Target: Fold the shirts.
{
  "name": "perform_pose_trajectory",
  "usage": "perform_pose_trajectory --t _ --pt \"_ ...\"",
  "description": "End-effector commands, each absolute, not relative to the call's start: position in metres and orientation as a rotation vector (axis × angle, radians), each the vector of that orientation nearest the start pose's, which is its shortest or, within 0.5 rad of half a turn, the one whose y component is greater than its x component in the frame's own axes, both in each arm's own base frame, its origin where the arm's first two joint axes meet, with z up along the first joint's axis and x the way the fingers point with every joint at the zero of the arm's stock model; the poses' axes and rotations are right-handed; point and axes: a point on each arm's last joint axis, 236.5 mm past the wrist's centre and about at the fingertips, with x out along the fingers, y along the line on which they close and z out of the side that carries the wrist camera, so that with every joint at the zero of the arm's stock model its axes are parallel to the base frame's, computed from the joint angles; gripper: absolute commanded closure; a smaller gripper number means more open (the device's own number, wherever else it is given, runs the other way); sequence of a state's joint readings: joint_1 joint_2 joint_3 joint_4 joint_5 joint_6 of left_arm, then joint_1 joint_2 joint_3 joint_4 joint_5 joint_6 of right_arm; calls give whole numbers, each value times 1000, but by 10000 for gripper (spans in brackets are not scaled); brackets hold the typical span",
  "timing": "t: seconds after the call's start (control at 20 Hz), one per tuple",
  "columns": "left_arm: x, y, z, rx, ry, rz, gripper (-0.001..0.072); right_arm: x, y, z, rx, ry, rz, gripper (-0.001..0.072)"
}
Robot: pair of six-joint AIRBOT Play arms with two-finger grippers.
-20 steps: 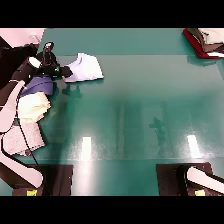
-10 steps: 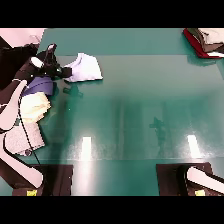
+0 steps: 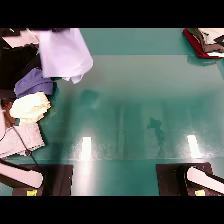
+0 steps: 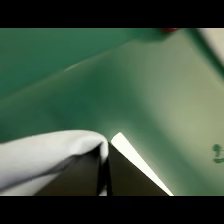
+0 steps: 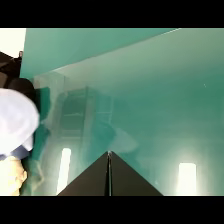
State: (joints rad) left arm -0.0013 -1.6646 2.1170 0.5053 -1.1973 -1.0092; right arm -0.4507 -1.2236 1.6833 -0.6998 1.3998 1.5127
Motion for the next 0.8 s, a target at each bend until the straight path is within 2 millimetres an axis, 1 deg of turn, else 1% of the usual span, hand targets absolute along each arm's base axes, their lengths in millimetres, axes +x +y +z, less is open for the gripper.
perform_pose_trajectory --t 0.0,0.05,0.1,0.15,0.2,0.25,0.3,0.45,0.55,0.6,0.65,0.7,0.75 --pt "402 -237 402 -103 232 -1153 686 416 0 291 661 677 340 692" --pt "378 -248 409 -74 227 -1195 686 414 0 293 658 673 340 692" --pt "357 -260 412 -52 231 -1237 686 413 1 295 654 665 340 693" --pt "341 -272 407 -37 253 -1273 686 411 2 300 647 653 339 693" --pt "332 -282 395 -20 292 -1299 686 408 2 305 640 637 337 692" --pt "328 -290 376 8 349 -1309 686 406 3 311 632 619 336 693" --pt "330 -297 349 46 426 -1293 686 402 5 317 623 604 336 692" --pt "348 -306 261 134 654 -1184 685 390 11 330 600 578 343 693" --pt "357 -308 213 100 769 -1136 680 384 14 333 590 577 349 692" --pt "363 -303 191 85 818 -1103 413 382 16 334 586 579 352 693" --pt "371 -292 172 69 877 -1033 118 380 16 334 583 581 354 693" --pt "379 -276 161 72 922 -958 79 380 17 333 583 587 356 692" --pt "387 -254 154 80 955 -888 79 379 18 331 583 595 359 692"
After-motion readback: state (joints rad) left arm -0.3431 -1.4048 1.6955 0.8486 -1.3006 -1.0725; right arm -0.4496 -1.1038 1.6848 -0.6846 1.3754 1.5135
